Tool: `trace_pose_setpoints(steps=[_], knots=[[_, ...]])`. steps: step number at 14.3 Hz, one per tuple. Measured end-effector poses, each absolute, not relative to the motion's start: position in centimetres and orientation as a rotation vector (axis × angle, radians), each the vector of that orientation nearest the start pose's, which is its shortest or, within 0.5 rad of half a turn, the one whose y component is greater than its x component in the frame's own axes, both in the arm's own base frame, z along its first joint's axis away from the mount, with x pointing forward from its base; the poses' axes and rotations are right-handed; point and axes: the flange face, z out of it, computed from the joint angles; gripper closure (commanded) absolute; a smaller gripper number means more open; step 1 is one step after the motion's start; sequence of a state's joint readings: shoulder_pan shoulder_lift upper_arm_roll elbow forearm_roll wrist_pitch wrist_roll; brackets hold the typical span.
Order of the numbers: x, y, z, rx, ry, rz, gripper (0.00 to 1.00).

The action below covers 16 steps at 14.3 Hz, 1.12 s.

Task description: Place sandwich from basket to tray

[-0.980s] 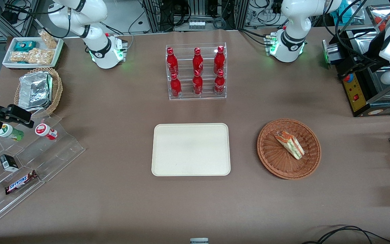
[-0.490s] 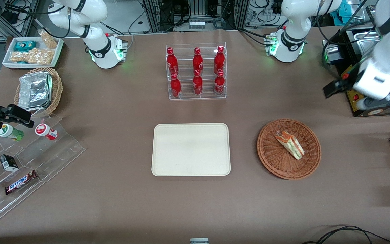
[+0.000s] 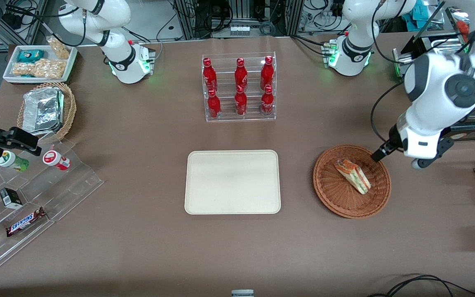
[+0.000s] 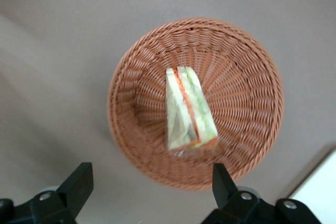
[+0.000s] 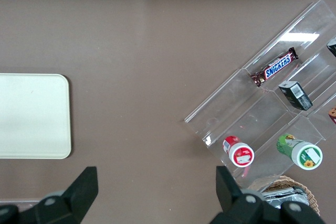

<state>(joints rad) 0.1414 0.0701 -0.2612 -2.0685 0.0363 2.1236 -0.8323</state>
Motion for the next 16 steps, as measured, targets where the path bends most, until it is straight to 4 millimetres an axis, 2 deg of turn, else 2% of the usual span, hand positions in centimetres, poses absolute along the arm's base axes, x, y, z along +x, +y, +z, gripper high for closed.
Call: trace_pose_setpoints(steps=[3, 7, 12, 13, 14, 15, 16], knots=[[57.1, -6.4, 35.6, -2.913, -1.217, 0.001, 0.00], [58.3, -7.3, 30.4, -2.940, -1.249, 0.003, 0.00], [58.1, -8.1, 26.1, -2.938, -1.244, 0.077, 0.00], [57.9, -8.1, 25.4, -2.933, -1.242, 0.097, 0.23], [57.7, -8.1, 24.9, -2.929, -1.241, 0.112, 0.62], [57.7, -8.1, 24.5, -2.927, -1.241, 0.123, 0.91], [57.6, -8.1, 24.3, -2.924, -1.240, 0.131, 0.97]])
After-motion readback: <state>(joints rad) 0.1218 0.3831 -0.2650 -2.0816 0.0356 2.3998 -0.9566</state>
